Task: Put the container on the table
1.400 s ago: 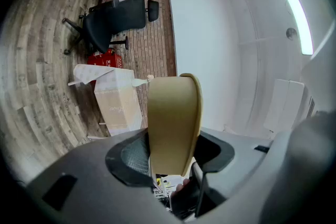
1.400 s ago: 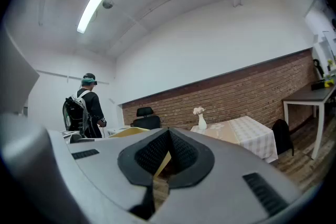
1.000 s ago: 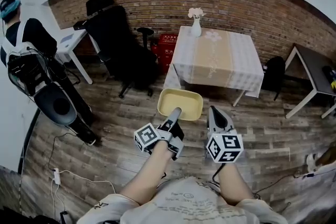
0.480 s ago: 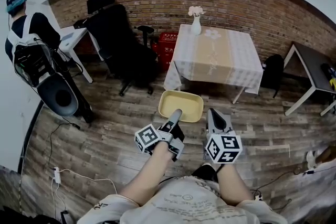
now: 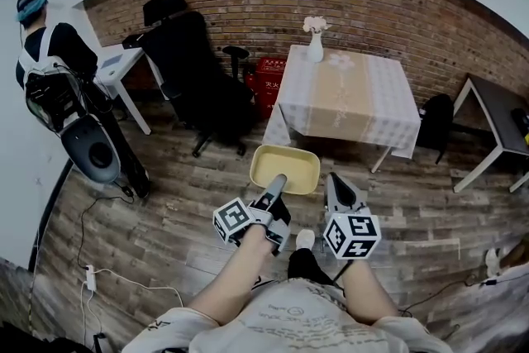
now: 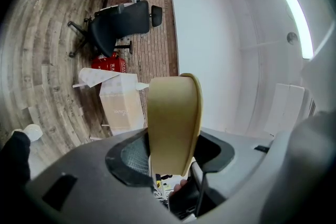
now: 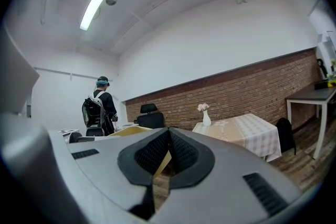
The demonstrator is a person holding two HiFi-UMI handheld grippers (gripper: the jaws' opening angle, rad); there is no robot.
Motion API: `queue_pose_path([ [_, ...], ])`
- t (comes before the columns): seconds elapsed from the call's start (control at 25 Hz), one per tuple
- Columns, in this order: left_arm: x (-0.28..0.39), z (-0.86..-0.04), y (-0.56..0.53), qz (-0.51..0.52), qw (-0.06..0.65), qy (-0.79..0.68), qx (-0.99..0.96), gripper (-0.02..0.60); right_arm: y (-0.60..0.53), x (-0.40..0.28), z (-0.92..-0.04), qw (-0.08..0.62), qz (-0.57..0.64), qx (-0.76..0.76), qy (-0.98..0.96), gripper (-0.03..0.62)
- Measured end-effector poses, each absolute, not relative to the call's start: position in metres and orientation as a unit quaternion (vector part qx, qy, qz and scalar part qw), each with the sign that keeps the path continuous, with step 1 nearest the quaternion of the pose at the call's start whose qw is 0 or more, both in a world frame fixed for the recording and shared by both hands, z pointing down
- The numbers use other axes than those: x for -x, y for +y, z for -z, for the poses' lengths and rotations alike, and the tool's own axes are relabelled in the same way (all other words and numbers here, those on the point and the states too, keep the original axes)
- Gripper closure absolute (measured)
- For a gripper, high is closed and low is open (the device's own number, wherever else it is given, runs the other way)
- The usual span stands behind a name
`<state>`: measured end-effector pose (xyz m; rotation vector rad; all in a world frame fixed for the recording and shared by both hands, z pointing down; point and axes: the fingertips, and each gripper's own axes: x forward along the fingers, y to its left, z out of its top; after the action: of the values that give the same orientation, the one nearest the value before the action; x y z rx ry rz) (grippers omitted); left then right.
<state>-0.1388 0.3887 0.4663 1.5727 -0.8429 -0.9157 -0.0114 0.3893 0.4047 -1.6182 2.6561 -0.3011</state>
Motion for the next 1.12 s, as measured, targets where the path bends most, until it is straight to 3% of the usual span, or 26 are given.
queue_pose_path([
  [1.12, 0.109, -0.46, 0.126, 0.384, 0.54, -0.36, -0.657, 0.356, 0.121, -0.019, -0.403, 0.004, 0.109, 0.511, 0.852, 0.591],
])
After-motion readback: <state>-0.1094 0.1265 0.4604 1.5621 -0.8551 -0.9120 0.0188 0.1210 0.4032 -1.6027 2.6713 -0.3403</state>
